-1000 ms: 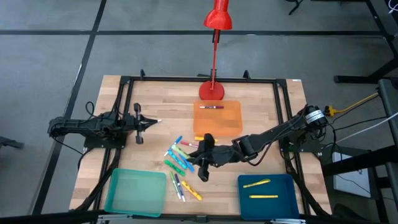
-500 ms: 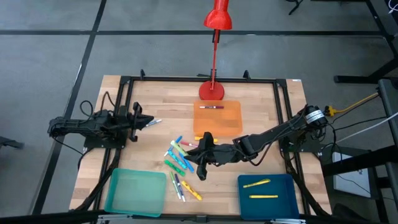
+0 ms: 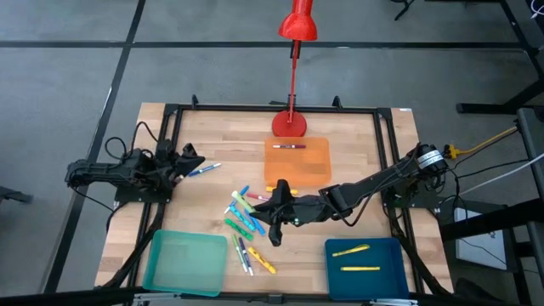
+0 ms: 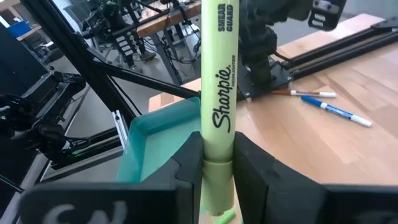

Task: Pick & Place Markers
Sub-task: Put the green highlighter pen into the green bin

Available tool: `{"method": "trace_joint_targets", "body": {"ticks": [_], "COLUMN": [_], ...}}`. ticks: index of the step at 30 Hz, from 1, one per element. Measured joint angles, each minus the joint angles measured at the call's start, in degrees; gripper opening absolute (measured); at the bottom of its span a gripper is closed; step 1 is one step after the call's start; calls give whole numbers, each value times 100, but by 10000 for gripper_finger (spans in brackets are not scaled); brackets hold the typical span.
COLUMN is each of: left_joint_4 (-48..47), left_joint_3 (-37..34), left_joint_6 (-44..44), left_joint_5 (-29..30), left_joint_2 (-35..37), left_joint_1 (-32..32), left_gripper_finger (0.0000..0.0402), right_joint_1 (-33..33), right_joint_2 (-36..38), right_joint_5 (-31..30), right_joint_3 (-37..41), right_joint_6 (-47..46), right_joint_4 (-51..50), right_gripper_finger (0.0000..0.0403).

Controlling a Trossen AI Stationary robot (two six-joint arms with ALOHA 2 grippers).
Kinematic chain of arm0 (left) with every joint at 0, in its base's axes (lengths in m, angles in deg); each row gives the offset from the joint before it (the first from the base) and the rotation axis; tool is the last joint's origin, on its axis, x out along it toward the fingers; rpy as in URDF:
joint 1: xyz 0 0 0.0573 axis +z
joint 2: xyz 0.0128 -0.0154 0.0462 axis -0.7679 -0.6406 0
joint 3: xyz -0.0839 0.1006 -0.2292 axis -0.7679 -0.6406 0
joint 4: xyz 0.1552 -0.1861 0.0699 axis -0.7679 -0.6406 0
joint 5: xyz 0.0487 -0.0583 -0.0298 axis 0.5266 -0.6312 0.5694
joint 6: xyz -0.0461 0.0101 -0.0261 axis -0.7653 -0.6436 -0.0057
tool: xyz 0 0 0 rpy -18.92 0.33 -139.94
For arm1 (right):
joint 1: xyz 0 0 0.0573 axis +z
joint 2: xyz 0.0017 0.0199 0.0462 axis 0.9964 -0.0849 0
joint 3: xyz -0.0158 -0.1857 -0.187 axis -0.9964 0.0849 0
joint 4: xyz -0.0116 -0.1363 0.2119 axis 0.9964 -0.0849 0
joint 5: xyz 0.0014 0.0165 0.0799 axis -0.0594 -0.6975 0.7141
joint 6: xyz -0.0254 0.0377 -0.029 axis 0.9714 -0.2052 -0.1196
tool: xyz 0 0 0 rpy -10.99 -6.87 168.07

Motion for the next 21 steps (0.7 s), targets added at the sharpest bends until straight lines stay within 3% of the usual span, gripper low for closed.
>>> {"method": "trace_joint_targets", "body": {"ticks": [10, 16, 21], "left_joint_4": [37, 106, 426], "left_joint_3": [621, 1233, 1862], "left_joint_6": [-140, -34, 617], "left_joint_5": [73, -26, -268], "left_joint_2": [-592, -1448, -2305], "left_joint_1": [0, 0, 0], "left_gripper_finger": [150, 225, 250], "right_joint_1": [-166, -336, -545], "right_joint_2": [0, 0, 0], "right_joint_5": [20, 20, 10], "right_joint_3": [0, 0, 0], "right_joint_6": [156, 281, 343], "right_joint_4": [482, 775, 1216], "right_gripper_finger": [66, 66, 66]}}
